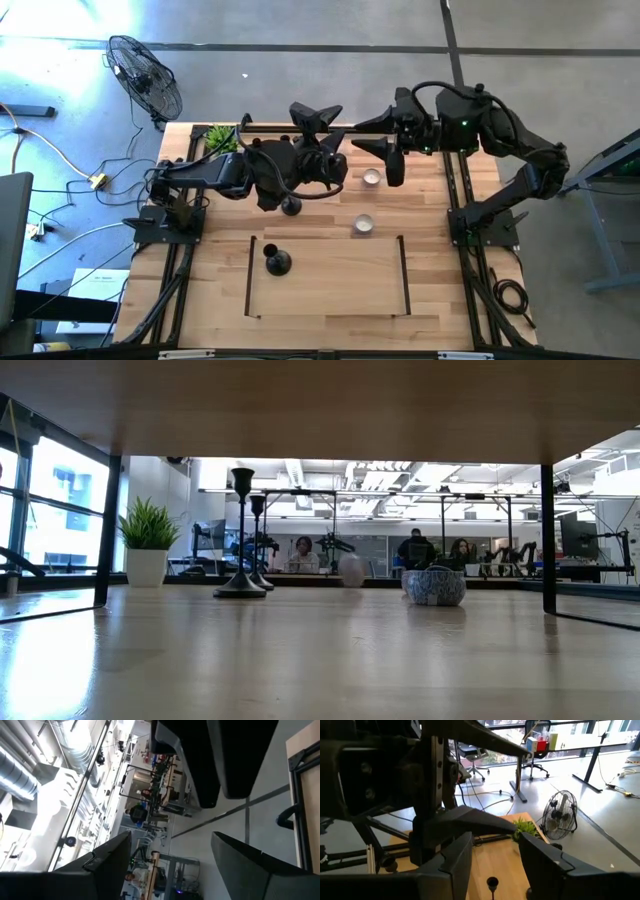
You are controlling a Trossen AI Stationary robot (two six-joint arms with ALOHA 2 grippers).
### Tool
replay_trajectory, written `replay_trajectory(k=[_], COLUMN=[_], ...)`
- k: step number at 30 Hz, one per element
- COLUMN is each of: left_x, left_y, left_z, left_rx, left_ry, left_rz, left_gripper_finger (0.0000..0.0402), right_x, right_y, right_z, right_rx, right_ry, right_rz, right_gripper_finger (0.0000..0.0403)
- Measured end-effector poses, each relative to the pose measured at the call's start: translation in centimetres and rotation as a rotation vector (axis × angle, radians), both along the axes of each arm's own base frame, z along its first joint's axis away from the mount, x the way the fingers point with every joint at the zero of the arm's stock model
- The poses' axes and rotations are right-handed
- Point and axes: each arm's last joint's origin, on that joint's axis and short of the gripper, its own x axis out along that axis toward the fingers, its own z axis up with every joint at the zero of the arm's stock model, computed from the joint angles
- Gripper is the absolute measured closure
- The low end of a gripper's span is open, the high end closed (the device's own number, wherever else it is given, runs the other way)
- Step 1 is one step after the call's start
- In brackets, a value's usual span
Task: Pick & Place candle stick holders
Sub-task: Put the pink scented candle on the shelf
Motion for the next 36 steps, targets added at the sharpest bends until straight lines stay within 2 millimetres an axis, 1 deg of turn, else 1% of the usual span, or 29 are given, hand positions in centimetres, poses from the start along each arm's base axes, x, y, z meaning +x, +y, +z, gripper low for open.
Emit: replay_trajectory(k=[14,21,26,30,36], left_x=[0.0,0.0,0.1,0.1,0.0], left_y=[0.0,0.0,0.0,0.0,0.0], left_z=[-0.1,-0.3,-0.8,-0.8,-0.9], left_rx=[0.001,0.006,0.020,0.019,-0.015], left_ry=[0.004,0.028,0.096,0.094,0.052], left_rz=[0.000,-0.007,-0.011,0.001,0.007], left_gripper_finger=[0.0133,0.0133,0.0133,0.0133,0.0133], right_x=[-0.8,-1.8,-2.8,-3.4,-3.7], right_y=[0.0,0.0,-0.1,-0.1,-0.1], right_z=[-0.1,0.2,0.3,0.3,0.0], right_rx=[0.000,0.000,-0.010,-0.003,0.017], right_ry=[0.034,0.037,0.052,0.065,0.097], right_rz=[0.000,-0.001,-0.042,-0.049,-0.055], right_gripper_finger=[0.0249,0.0249,0.0249,0.0249,0.0249])
